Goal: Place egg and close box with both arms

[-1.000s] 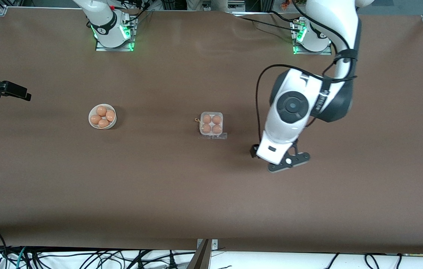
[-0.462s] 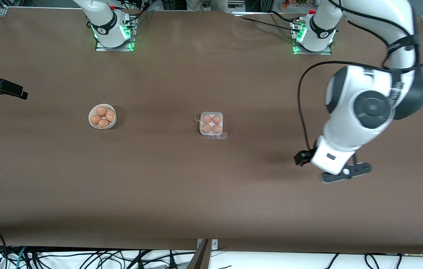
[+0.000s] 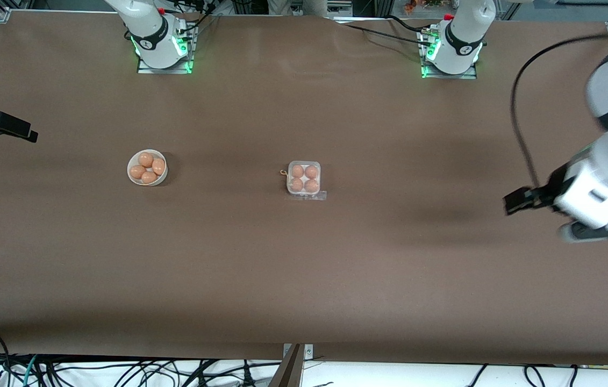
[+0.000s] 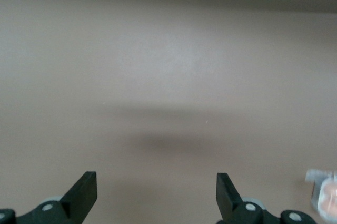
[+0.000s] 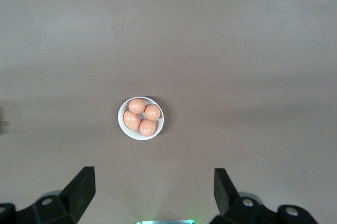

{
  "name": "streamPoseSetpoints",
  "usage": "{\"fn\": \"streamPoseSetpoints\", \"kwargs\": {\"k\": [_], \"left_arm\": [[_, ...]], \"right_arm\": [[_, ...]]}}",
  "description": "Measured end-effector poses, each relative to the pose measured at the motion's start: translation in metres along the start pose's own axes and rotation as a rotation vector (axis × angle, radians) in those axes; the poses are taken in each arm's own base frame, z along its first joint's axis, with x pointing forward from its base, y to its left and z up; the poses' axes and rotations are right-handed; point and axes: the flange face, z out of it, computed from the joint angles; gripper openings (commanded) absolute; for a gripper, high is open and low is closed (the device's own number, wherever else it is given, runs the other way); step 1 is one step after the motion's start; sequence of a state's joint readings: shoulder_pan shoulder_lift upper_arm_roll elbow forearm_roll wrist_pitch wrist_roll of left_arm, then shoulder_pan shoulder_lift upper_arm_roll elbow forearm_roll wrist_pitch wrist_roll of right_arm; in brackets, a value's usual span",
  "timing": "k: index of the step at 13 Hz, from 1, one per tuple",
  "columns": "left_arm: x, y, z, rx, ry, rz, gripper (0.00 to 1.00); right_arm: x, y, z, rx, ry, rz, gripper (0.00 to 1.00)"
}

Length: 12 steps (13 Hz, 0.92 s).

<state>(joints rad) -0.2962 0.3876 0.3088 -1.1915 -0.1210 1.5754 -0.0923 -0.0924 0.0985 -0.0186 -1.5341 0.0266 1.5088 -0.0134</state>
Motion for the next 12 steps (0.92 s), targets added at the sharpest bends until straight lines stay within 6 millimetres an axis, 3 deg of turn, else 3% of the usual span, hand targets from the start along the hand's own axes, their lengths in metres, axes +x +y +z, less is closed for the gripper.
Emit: {"fn": "streamPoseSetpoints", "kwargs": {"k": [3,8,12], "left_arm": [[-0.031,-0.036,-0.038,-0.037,0.007,0.026,1.0],[-0.07,-0.084,-0.059,-0.018,0.001,0.078,1.0],[-0.086,-0.059,-0.06,0.061,-0.026,0.146,1.0]], "right_arm": [[0.0,0.0,0.0,0.0,0.0,0.0,1.0],[0.0,0.0,-0.001,0.0,0.001,0.0,1.0],[0.0,0.0,-0.001,0.0,0.001,0.001,1.0]]}}
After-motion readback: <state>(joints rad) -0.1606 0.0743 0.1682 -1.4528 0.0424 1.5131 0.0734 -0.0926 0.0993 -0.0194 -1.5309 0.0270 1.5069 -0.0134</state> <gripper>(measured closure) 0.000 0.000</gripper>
